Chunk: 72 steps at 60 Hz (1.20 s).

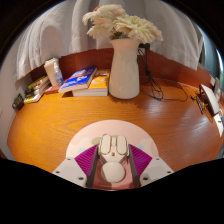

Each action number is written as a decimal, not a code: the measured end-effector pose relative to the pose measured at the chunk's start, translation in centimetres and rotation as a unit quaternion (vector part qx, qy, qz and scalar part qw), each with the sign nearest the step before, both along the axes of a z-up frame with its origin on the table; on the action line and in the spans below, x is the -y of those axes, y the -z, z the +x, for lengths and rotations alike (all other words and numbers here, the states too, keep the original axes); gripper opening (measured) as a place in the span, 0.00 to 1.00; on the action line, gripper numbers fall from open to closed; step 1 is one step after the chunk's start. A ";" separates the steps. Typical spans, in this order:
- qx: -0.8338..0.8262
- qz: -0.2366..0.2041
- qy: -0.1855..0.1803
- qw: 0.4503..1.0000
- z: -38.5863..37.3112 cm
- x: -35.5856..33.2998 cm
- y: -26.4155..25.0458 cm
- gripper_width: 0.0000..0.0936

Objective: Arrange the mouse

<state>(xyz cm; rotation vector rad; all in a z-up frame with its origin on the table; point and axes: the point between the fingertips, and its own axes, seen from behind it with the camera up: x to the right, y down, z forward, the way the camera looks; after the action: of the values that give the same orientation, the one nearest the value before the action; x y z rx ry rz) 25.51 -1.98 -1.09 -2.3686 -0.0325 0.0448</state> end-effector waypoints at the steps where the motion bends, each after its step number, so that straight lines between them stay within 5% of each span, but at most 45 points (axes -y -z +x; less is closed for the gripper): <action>1: -0.001 0.000 0.001 1.000 -0.1 0.0 0.0 0.61; 5: -0.006 -0.008 -0.008 1.000 -1.0 0.3 0.0 0.81; 9: 0.010 -0.028 -0.011 0.999 -1.1 0.9 0.0 0.91; 39: 0.036 0.036 0.039 0.998 -5.1 11.5 -13.5 0.92; 72: 0.023 0.075 0.010 0.997 -14.0 21.9 -18.8 0.91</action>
<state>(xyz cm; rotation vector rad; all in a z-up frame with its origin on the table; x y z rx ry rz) 11.51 -23.86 17.69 -2.2189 -0.0323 -0.0214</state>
